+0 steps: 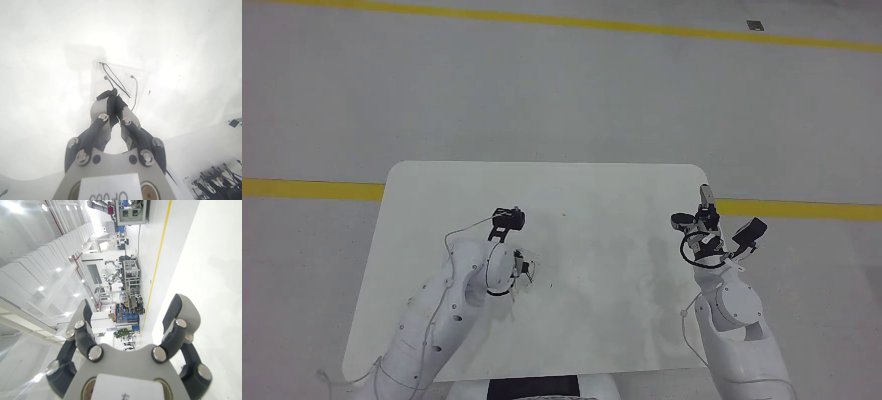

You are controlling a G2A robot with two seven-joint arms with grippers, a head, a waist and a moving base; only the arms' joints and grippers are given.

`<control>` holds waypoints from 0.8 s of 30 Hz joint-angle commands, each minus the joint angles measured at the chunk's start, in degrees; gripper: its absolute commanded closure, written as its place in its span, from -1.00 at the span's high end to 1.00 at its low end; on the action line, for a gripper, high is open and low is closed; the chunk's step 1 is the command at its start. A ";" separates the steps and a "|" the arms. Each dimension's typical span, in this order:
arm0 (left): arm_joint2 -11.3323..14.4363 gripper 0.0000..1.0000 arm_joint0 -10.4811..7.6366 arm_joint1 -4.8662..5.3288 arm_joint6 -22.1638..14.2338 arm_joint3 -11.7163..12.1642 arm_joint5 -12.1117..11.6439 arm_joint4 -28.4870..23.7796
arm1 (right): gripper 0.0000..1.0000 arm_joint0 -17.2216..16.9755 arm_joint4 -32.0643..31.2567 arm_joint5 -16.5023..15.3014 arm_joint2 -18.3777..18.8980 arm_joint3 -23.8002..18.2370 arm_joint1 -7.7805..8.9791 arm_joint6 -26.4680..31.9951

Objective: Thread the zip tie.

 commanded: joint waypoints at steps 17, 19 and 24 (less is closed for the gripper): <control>-7.40 -1.00 3.99 2.80 0.01 -7.68 -6.41 -12.13 | 1.00 0.00 0.00 0.00 0.00 0.00 0.00 0.00; -9.11 -1.00 4.72 3.59 0.01 -8.52 -8.57 -15.46 | 1.00 0.00 0.00 0.00 0.00 0.00 0.00 0.00; -12.83 -1.00 4.98 5.70 0.01 -8.16 -13.72 -23.52 | 1.00 0.00 0.00 0.00 0.00 0.00 0.00 0.00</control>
